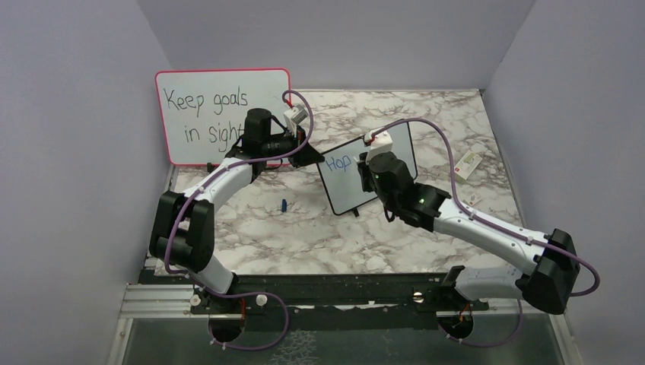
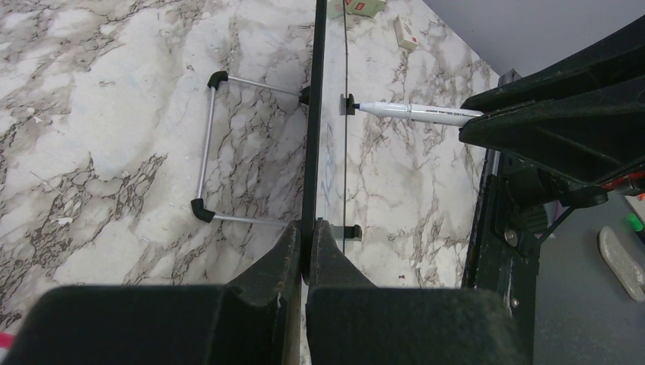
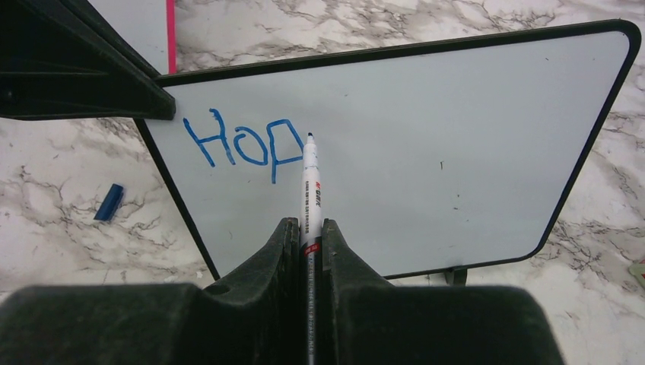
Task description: Write a sentence on the whiteboard
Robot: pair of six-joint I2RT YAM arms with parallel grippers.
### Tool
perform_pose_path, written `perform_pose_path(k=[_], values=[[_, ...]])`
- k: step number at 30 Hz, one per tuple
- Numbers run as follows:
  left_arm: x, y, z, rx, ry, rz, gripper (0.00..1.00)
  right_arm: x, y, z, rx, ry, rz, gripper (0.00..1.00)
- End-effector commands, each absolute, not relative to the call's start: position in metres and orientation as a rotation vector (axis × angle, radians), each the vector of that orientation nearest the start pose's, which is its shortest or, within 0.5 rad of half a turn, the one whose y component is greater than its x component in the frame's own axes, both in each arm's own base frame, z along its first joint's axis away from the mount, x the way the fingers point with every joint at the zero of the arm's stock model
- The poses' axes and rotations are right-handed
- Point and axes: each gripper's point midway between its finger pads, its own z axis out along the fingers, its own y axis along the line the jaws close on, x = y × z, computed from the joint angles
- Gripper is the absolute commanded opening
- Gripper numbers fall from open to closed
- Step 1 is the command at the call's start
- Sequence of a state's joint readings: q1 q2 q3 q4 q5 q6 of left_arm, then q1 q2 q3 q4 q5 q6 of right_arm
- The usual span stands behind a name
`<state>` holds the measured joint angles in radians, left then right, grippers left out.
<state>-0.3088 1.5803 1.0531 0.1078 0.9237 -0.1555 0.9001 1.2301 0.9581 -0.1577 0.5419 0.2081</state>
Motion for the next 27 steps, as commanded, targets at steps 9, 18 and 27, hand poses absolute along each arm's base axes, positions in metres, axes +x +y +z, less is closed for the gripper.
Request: perform_pose_path(k=[9,18,27], values=[[0.339,-0.259,0.192,0.789,1.876,-1.213,0.0,0.305,0.247,0.214,-0.325,1.911,0.19,0.01],[0.339,-0.259,0.192,0.789,1.876,-1.214,0.0,0.31,0.248,0.205,-0.333,1.928,0.178,0.01],[0.339,-0.259,0.192,0.789,1.877,-1.214,0.0,0.312,0.231,0.203,-0.309,1.94,0.127,0.01]])
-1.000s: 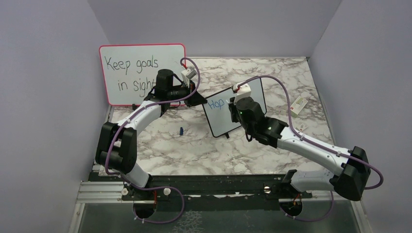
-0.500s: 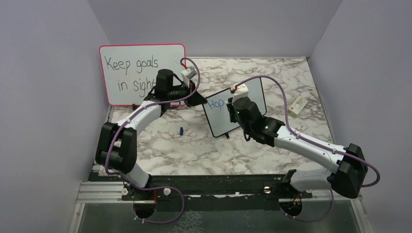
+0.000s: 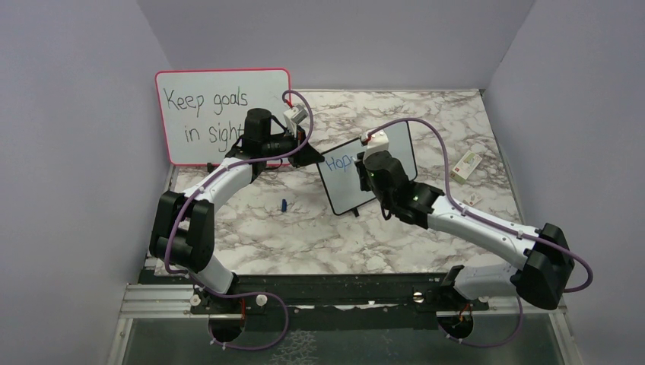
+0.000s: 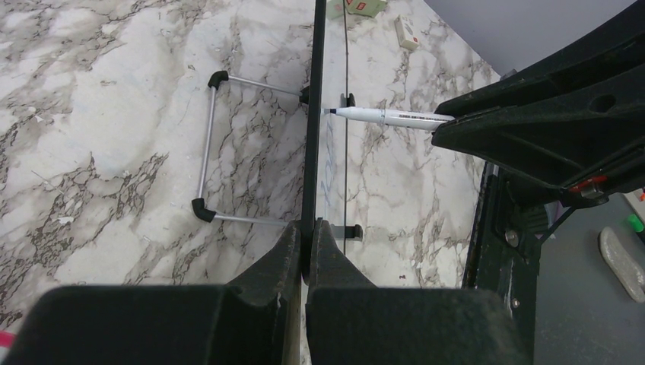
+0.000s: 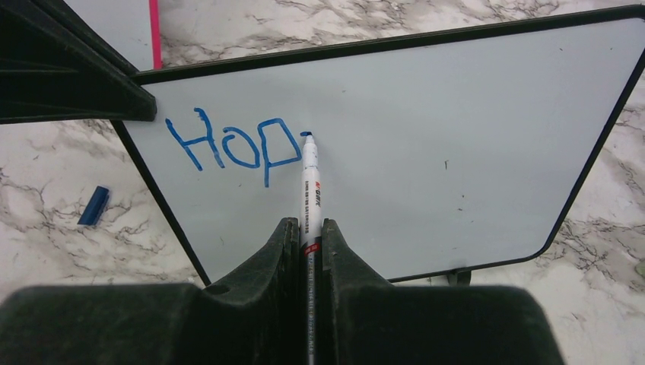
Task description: Write a sentence on the whiteboard
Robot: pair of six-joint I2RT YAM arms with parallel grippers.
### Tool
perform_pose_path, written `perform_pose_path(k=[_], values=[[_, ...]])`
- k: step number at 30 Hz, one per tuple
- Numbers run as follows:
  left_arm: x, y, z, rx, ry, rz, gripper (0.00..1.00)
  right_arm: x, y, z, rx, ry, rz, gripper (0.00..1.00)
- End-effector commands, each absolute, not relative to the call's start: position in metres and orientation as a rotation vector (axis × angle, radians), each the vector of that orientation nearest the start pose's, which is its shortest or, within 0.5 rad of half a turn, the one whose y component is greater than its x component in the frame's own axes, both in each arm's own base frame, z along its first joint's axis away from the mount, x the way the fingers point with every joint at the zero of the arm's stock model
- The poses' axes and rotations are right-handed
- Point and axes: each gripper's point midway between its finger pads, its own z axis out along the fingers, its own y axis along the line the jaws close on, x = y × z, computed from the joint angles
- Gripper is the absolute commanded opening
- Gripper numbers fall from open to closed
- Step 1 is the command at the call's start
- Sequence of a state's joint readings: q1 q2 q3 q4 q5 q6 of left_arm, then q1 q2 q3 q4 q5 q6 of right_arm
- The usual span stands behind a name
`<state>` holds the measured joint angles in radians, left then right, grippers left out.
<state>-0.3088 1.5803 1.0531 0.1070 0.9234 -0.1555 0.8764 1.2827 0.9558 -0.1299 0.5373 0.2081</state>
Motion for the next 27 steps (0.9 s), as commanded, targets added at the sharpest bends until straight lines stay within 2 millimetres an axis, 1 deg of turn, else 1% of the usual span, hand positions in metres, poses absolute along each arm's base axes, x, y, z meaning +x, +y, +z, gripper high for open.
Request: perform_pose_path(k=[1,7,17,27], values=[[0.339,-0.259,0.192,0.79,1.876,-1.214,0.0,0.312,0.229,0.205,-0.304,1.936,0.122,0.01],[0.338,-0.259,0.192,0.79,1.877,-1.214,0.0,0.315,0.224,0.211,-0.29,1.922,0.105,0.01],[0.338,-0.26,0.192,0.792,1.878,-1.216,0.0,0.32,0.225,0.22,-0.271,1.895,0.105,0.01],[0.338,-0.26,0.191,0.792,1.879,-1.219,0.0,0.325,0.234,0.23,-0.286,1.865,0.133,0.01]])
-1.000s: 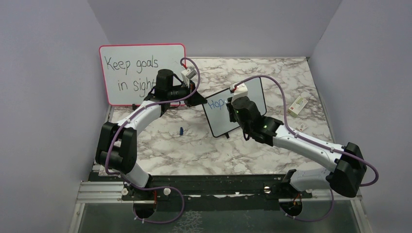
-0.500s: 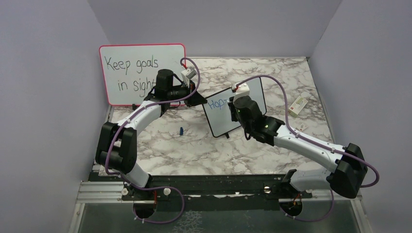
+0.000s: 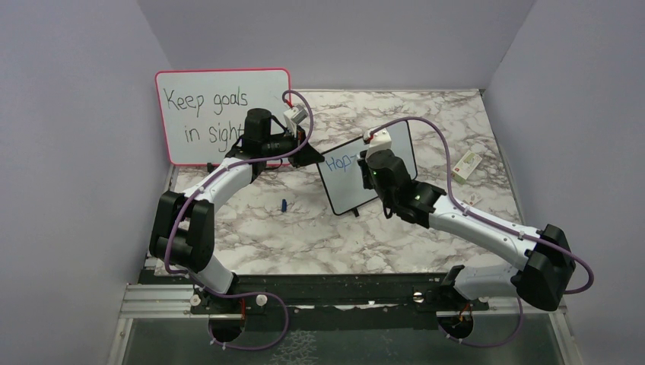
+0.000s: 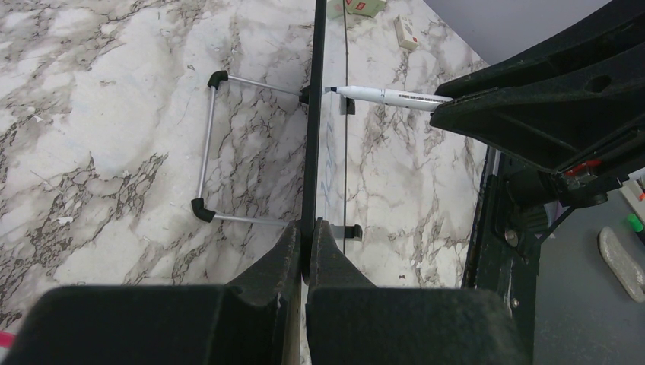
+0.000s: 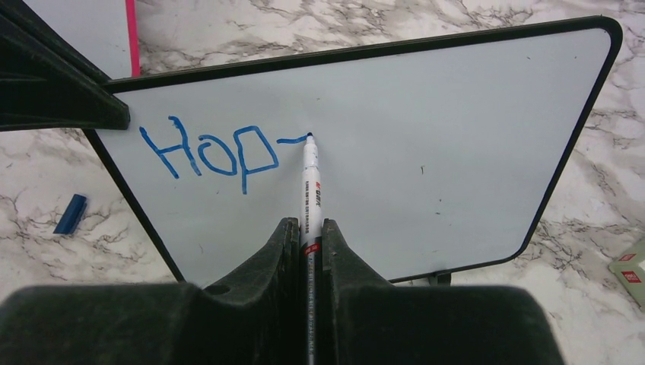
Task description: Write a sentence on the whiteboard
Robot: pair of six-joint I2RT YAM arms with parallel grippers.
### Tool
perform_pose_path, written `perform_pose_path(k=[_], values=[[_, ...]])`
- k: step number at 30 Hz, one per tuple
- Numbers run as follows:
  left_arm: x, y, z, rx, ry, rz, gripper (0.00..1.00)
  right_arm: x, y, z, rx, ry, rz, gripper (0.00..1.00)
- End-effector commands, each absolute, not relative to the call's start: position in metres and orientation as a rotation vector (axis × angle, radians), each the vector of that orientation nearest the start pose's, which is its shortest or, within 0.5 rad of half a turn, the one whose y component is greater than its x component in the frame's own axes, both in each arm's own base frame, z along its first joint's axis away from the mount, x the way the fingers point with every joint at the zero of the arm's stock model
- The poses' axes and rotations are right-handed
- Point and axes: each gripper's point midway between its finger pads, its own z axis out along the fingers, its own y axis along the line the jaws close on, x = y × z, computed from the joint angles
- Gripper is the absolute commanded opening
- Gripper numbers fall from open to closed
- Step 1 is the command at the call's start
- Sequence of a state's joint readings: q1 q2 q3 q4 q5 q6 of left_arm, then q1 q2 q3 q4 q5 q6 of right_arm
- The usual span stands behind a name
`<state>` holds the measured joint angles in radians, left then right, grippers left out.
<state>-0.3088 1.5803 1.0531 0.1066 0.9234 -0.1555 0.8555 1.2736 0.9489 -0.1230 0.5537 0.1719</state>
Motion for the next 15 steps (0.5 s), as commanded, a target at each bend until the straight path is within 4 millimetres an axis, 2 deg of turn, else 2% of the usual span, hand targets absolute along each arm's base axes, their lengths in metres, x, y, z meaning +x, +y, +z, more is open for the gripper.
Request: perform_pose_path(k=[1,15], values=[[0.338,-0.26,0.191,0.791,1.879,-1.219,0.0,0.325,0.235,0.23,-0.287,1.863,0.136,0.01],[0.339,-0.26,0.19,0.79,1.883,-1.219,0.0,0.326,0.25,0.234,-0.341,1.844,0.197,0.01]])
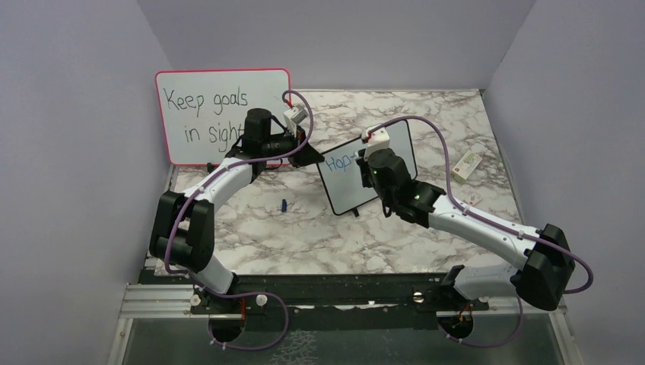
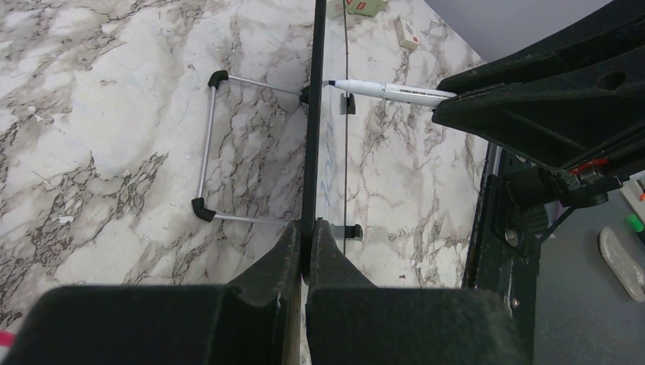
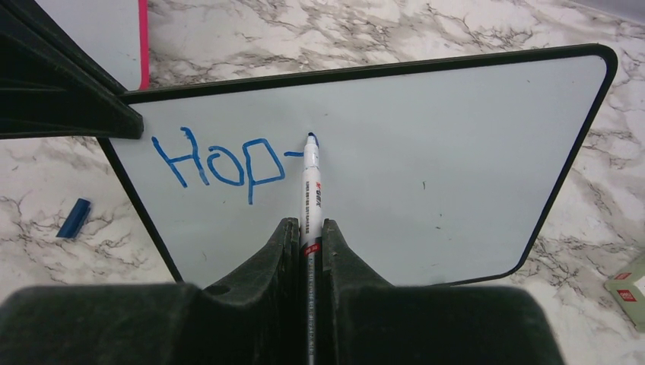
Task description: Write a sentence on the whiteboard
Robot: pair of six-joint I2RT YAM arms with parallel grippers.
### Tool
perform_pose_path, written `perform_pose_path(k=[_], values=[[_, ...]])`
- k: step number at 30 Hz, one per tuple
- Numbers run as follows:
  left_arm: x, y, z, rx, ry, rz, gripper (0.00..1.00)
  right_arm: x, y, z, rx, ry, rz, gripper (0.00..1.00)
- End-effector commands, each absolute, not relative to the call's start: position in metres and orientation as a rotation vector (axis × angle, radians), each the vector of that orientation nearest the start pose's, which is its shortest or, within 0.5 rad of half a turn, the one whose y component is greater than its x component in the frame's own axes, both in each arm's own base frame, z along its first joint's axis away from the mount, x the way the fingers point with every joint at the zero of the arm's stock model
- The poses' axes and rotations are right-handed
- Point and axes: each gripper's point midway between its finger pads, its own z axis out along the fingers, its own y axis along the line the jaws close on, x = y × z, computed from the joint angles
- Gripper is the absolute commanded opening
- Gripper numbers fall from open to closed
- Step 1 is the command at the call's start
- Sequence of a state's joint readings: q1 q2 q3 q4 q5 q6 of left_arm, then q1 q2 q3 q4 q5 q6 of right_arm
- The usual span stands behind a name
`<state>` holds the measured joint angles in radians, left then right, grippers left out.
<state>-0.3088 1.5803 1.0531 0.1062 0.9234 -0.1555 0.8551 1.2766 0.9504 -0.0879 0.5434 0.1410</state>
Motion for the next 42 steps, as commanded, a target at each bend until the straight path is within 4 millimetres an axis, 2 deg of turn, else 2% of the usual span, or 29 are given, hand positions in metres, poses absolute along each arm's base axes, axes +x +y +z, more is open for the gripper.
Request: perform_pose_path(k=[1,13,22,31,42], values=[[0.339,-0.26,0.19,0.79,1.883,-1.219,0.0,0.325,0.251,0.234,-0.346,1.844,0.206,0.01],[0.34,-0.26,0.189,0.788,1.887,-1.215,0.0,0.319,0.255,0.225,-0.397,1.876,0.223,0.01],[0.34,-0.26,0.188,0.787,1.891,-1.215,0.0,0.307,0.246,0.205,-0.416,1.94,0.216,0.01],[0.34,-0.26,0.189,0.788,1.89,-1.214,0.0,0.302,0.239,0.196,-0.427,1.97,0.188,0.01],[0.339,-0.26,0.189,0.789,1.889,-1.216,0.0,0.302,0.219,0.189,-0.392,1.983,0.092,0.01]])
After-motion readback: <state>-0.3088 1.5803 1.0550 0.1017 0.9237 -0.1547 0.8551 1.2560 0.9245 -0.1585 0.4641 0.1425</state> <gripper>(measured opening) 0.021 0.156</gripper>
